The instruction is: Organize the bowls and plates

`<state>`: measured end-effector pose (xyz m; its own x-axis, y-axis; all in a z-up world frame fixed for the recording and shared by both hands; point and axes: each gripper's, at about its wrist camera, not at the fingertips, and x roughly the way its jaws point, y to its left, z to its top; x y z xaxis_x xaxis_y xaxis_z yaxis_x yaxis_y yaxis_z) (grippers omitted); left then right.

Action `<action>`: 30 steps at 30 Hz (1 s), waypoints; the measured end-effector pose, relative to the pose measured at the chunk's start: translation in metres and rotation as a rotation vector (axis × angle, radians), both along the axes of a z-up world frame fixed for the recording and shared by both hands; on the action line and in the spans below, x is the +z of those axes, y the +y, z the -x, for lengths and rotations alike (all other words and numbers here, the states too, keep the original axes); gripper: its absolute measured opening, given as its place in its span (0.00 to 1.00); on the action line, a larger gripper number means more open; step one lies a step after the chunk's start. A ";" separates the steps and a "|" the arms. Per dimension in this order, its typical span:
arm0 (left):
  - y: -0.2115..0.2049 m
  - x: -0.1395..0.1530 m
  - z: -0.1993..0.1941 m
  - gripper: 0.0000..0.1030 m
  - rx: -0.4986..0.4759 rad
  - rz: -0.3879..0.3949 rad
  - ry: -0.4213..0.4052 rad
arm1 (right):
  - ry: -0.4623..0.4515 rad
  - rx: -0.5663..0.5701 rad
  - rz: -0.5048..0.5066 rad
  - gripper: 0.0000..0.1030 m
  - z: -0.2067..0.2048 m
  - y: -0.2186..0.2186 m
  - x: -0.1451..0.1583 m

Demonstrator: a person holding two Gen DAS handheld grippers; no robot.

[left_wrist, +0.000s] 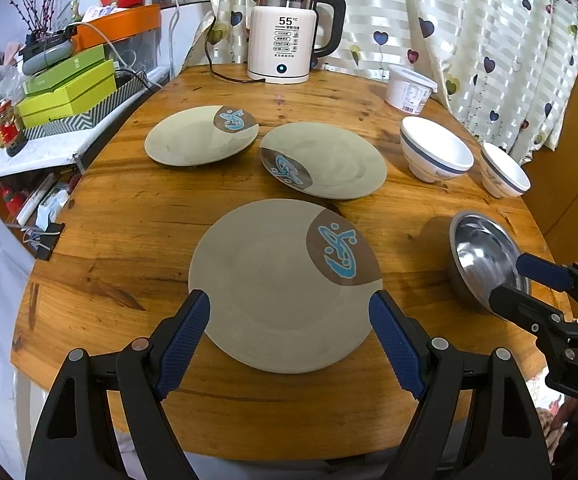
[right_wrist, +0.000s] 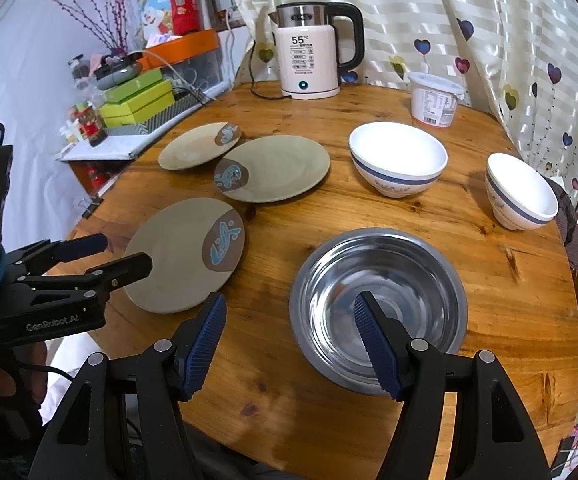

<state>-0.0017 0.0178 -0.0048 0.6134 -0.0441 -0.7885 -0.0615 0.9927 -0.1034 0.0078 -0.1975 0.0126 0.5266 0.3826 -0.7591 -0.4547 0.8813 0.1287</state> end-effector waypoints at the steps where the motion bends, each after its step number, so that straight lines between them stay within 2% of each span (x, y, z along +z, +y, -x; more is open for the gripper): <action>1: 0.000 0.000 0.000 0.80 0.001 -0.001 0.000 | 0.001 0.001 0.000 0.65 0.000 0.000 0.000; 16: 0.004 0.000 -0.005 0.80 0.012 -0.009 -0.005 | 0.017 0.019 0.013 0.65 -0.007 0.006 -0.004; 30: 0.013 -0.002 -0.015 0.80 0.006 0.025 -0.012 | 0.038 0.039 0.040 0.65 -0.020 0.017 -0.007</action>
